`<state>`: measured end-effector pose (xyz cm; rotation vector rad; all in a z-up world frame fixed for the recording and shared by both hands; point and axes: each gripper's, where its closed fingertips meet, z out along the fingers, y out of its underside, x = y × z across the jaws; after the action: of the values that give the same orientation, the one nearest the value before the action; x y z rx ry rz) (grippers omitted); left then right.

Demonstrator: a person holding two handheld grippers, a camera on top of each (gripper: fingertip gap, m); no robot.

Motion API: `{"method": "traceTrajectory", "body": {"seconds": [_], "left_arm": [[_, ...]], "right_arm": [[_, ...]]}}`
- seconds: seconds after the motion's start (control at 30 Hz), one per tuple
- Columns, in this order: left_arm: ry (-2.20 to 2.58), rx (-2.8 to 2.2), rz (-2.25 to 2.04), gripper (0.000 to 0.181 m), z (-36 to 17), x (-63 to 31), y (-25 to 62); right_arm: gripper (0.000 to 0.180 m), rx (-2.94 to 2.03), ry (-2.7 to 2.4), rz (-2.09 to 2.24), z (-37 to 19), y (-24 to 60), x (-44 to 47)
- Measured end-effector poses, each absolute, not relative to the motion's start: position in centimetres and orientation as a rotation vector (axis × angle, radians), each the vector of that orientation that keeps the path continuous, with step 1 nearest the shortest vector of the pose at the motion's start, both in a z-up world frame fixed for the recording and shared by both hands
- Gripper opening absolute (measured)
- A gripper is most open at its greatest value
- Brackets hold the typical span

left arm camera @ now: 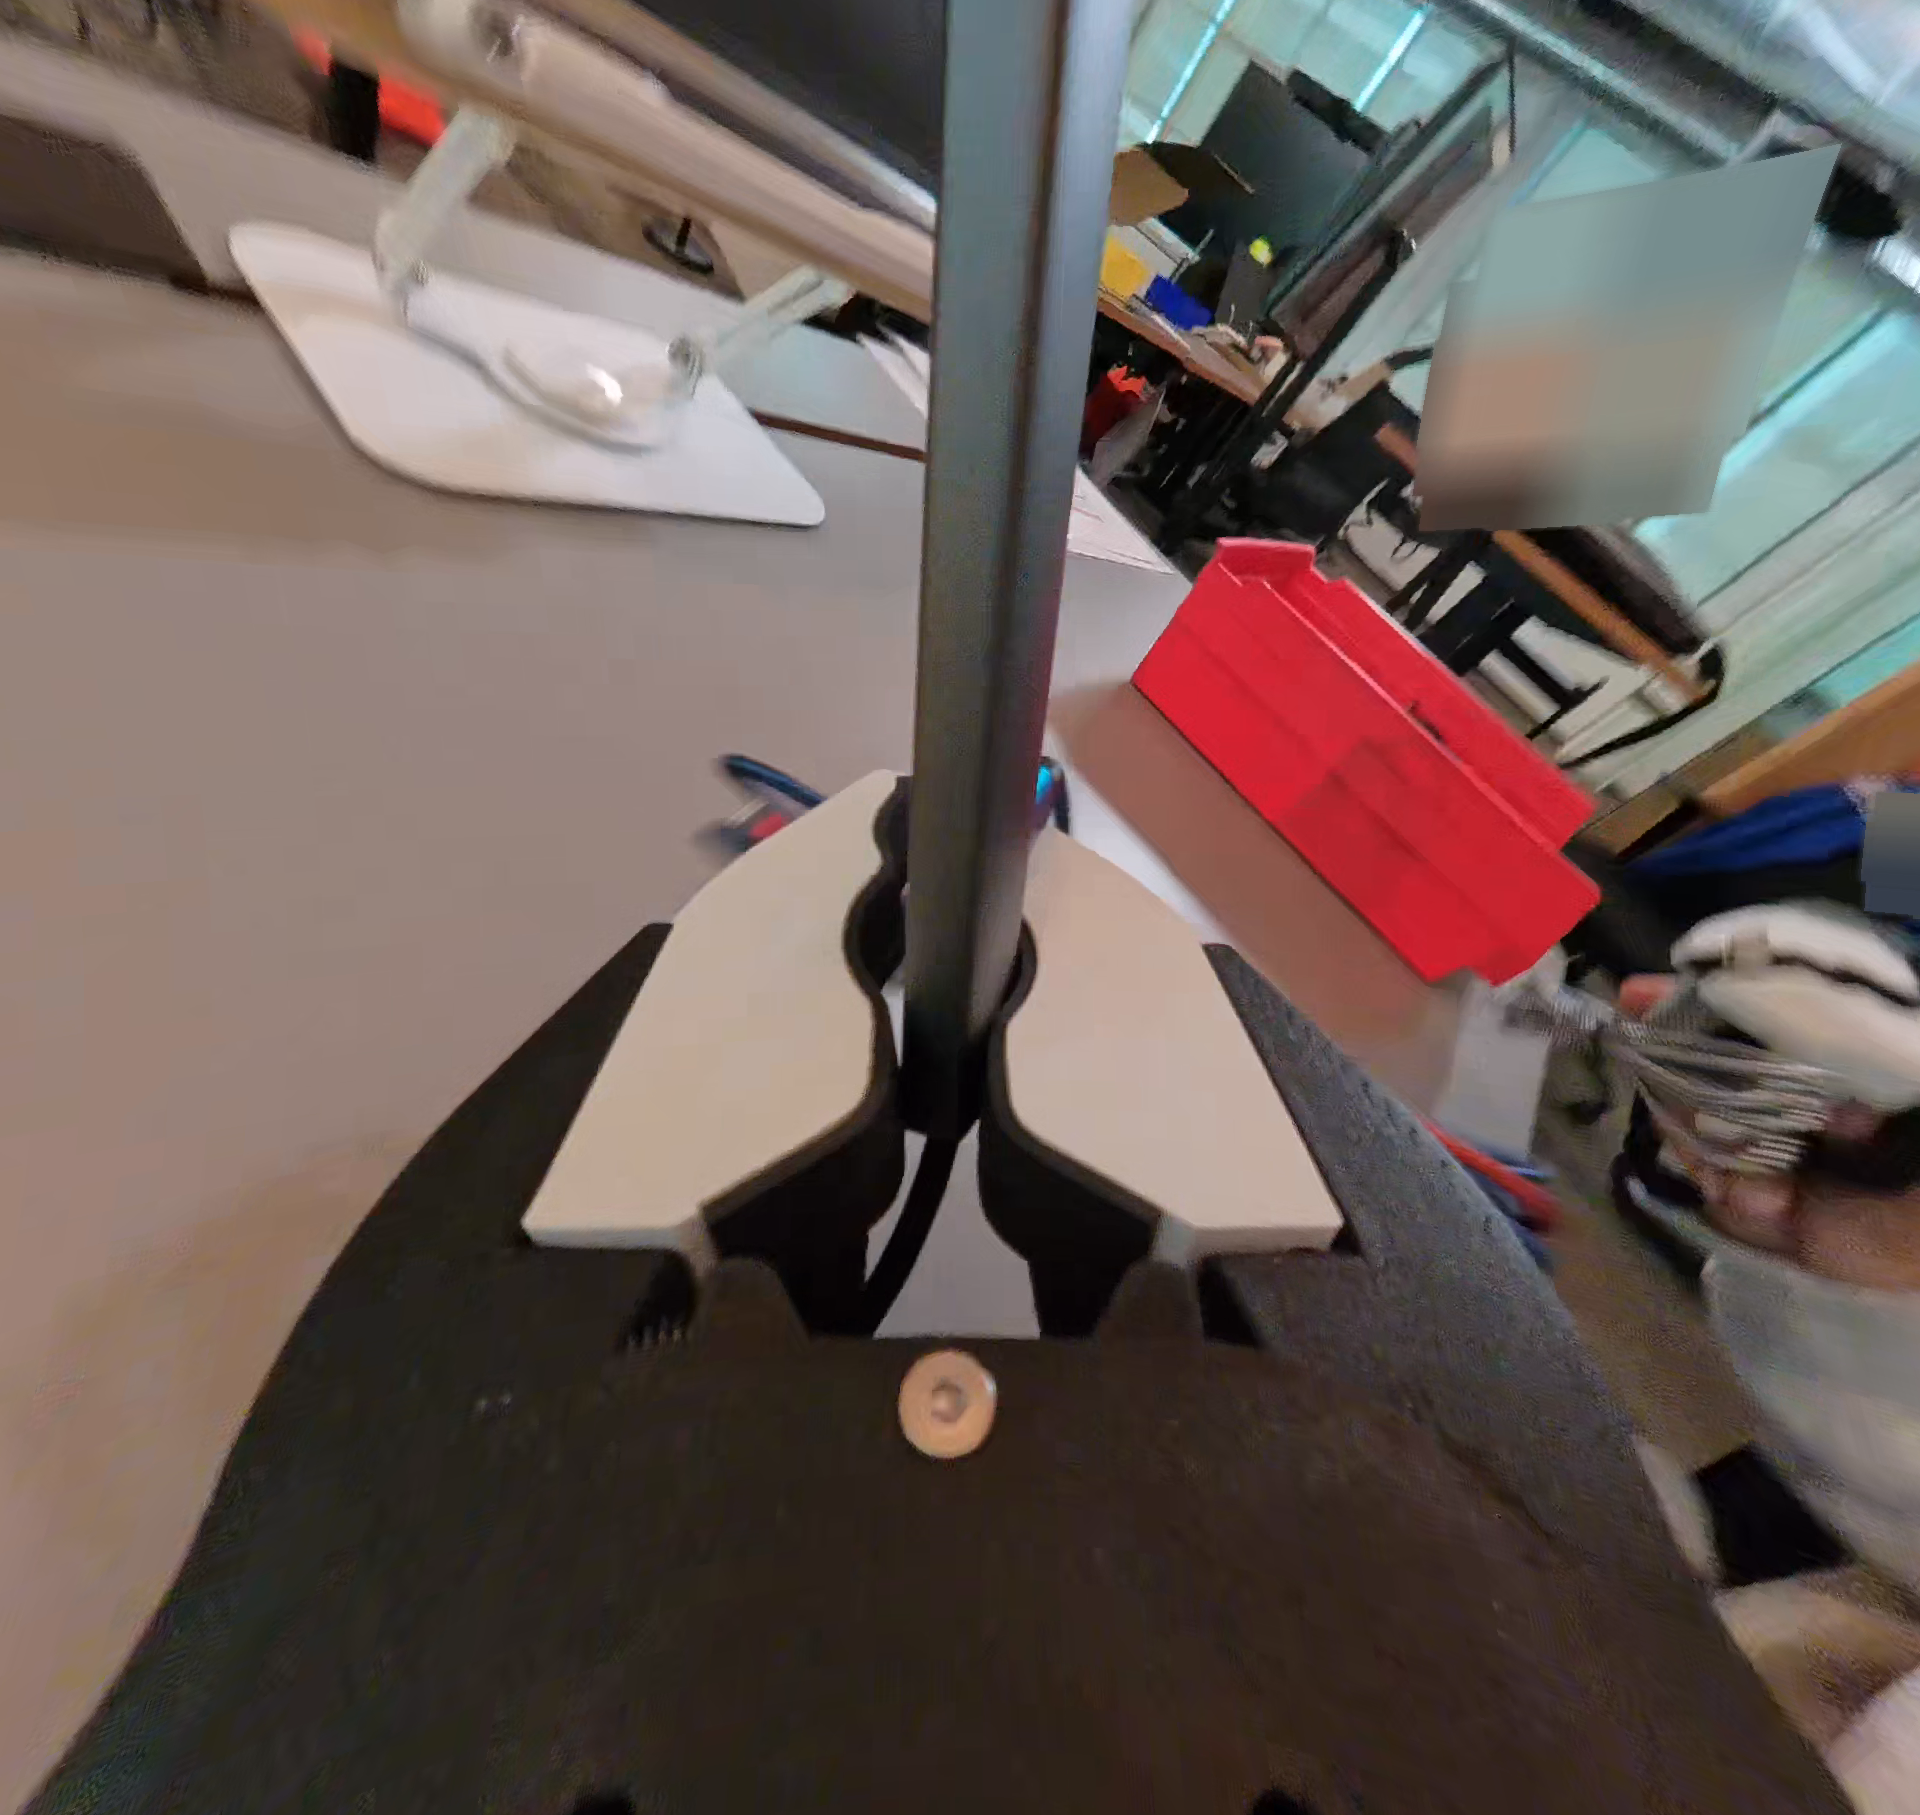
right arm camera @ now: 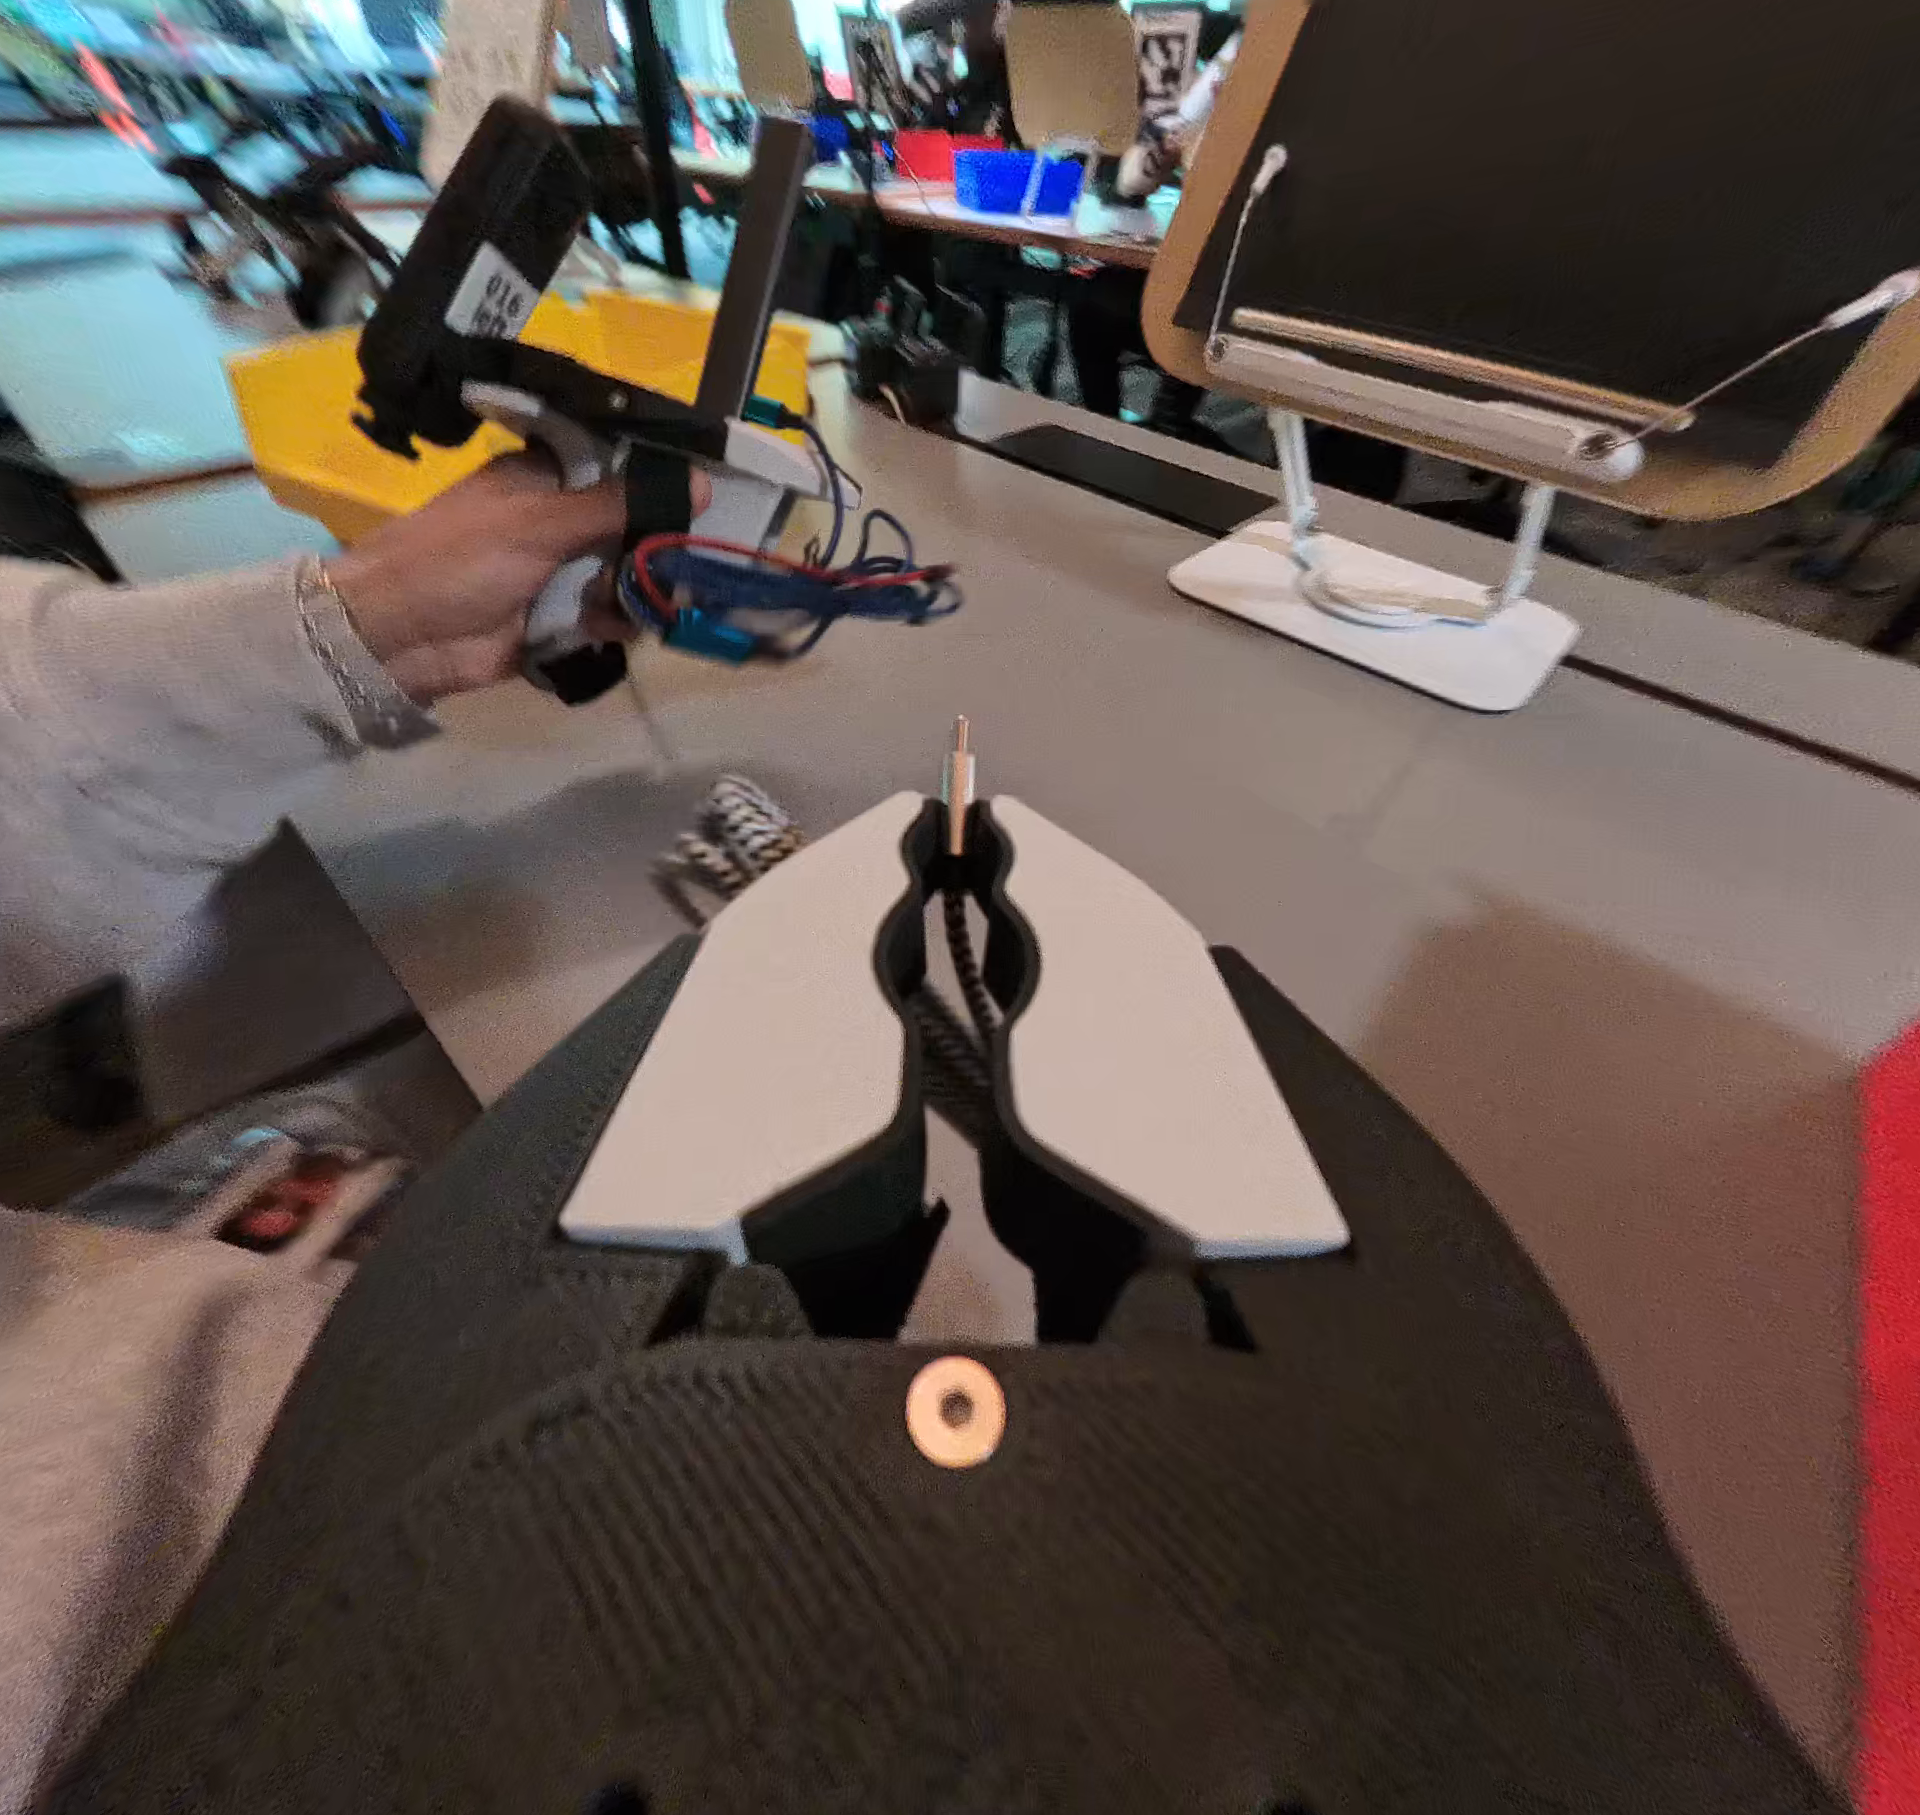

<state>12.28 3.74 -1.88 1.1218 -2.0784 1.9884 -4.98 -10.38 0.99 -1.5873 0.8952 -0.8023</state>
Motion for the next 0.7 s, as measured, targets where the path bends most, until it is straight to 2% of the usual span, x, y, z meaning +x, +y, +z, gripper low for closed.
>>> {"method": "traceTrajectory", "body": {"seconds": [0.03, 0.23, 0.5, 0.6, 0.7], "left_arm": [[-2.153, 1.077, 2.002, 0.012, -1.5, 11.8, 3.5], [-2.215, 0.934, 2.011, 0.010, -1.6, 10.1, 1.6], [-2.180, 0.899, 1.985, 0.011, -2.6, 9.3, 0.4], [-2.166, 0.877, 1.982, 0.014, -2.6, 8.8, -0.2], [-2.170, 0.854, 1.959, 0.012, -2.9, 8.2, -0.8]], "right_arm": [[0.006, -1.538, 0.909, -0.739, 1.3, -10.7, -4.4], [0.006, -1.268, 0.898, -0.698, 5.3, -14.6, -3.8], [0.006, -1.149, 0.771, -1.328, 13.7, -23.9, -7.7], [0.006, -1.179, 0.792, -1.567, 13.6, -28.7, -8.5], [0.006, -1.304, 0.927, -1.599, 9.2, -33.8, -7.1]]}}
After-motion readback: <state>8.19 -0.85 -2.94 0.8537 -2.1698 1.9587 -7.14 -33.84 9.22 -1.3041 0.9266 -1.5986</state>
